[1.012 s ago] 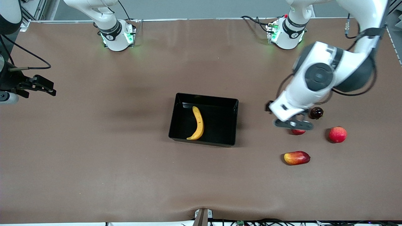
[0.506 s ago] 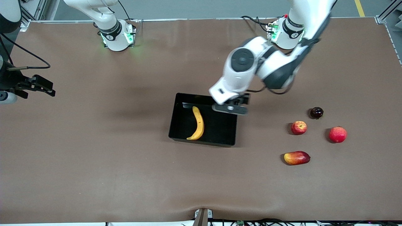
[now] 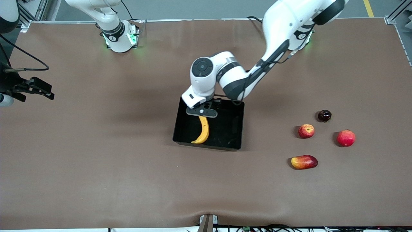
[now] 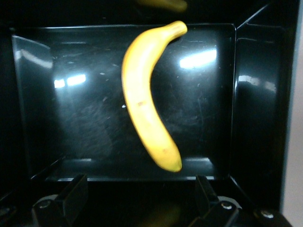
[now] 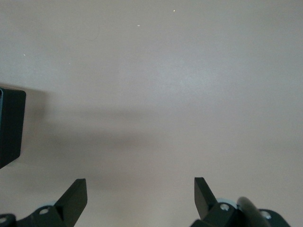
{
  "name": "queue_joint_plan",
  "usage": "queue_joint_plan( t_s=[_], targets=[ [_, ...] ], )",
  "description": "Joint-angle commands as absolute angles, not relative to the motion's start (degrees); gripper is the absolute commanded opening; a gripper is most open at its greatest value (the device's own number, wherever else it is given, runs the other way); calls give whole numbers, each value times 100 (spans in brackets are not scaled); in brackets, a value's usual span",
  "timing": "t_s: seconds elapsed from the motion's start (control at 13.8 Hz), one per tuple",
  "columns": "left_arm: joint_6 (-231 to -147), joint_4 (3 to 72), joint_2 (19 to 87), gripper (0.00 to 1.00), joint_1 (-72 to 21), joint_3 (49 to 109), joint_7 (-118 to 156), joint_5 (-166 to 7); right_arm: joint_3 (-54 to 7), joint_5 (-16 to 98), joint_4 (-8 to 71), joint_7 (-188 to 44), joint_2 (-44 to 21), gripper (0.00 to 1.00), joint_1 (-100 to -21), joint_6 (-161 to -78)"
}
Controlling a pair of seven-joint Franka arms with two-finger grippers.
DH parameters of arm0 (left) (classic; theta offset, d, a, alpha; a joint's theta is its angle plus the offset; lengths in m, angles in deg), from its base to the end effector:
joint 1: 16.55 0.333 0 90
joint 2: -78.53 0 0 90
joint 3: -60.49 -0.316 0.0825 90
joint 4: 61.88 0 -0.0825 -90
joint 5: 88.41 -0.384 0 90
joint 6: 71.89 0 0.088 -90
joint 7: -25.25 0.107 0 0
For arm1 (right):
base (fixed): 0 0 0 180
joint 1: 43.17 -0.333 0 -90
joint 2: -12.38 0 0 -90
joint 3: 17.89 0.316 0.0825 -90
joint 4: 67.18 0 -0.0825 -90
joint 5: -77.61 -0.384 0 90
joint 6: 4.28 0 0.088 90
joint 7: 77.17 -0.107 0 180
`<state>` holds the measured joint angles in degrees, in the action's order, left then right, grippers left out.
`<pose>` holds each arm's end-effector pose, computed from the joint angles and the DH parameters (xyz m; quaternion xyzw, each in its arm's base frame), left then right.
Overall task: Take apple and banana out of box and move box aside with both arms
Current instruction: 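Move the left gripper back over the tray above the banana, then lower the left gripper and grasp the yellow banana in the tray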
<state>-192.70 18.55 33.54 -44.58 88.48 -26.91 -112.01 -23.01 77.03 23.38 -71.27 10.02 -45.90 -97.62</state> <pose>0.4811 -0.5474 0.2743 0.9971 -0.0757 0.0115 0.0022 0.5715 -0.0218 0.6019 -0.9995 -0.0304 -0.0040 0.0029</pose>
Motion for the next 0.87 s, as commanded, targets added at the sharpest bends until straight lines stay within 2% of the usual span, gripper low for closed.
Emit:
queue_joint_plan(
  t_s=[0.0,0.29,0.58,0.8],
  targets=[
    [-19624,1625,3090,100,-4984,8336,-2810,-11310,-2290,7787,2185,-7102,904,100,-4555,-9700],
    [-20223,1617,2782,100,-5056,8186,-2819,-11337,-2290,7787,2185,-7102,913,100,-4572,-9656],
    [-20661,1617,2650,100,-5468,7562,-3529,-11328,-2281,7779,2202,-7084,887,100,-4651,-9648],
    [-20961,1617,2465,100,-5522,7500,-3610,-11354,-2281,7805,2211,-7102,694,100,-4721,-9577]
  ],
)
